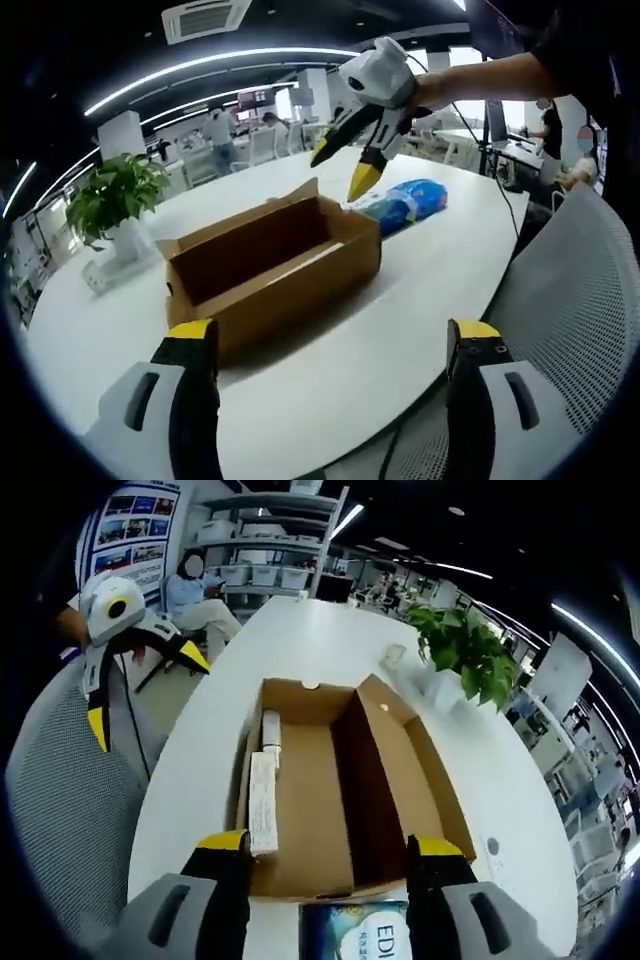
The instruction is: Operate the shoe box by opening the lid, removing the specified soft item, and placing it in the target area until the item is outside and the box remains undamaged.
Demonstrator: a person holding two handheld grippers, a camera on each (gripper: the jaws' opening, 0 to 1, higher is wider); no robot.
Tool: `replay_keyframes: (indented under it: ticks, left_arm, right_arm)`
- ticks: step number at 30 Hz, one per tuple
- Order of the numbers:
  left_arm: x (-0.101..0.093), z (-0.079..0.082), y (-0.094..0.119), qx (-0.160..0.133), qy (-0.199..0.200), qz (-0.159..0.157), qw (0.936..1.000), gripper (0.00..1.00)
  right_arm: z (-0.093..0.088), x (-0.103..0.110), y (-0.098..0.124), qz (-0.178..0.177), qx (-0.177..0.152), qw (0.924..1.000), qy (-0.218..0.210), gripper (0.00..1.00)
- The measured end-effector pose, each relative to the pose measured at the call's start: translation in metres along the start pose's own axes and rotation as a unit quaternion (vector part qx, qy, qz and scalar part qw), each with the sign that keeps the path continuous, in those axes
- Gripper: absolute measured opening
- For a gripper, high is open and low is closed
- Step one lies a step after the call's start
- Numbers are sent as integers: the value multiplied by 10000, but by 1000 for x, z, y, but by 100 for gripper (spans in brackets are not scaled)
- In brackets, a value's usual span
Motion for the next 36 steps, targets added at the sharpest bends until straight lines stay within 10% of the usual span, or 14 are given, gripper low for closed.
replay_keyframes:
  ticks: [17, 24, 36]
  left_arm:
    - [0, -4, -2, 114, 81, 12, 9999, 94]
    - [2, -5, -2, 117, 79, 26, 9999, 94]
    - [2, -5, -2, 119, 86, 16, 9999, 94]
  right_arm:
    - [-12, 24, -49, 1351, 235, 9903, 225, 53]
    - [-24, 30, -58, 1382, 553, 9870, 611, 42]
    - [-6, 29, -54, 1347, 163, 9904, 275, 37]
Point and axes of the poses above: the point that each gripper's makers call its tool centre point, and the gripper's own axes: y roughly backward along the fingers, x roughly to its left, z roughly out of its top, the point moved 2 cm from there along y, roughly backward along the fingers, and after that the axes turned 11 degrees about y, right-handed, at the moved point
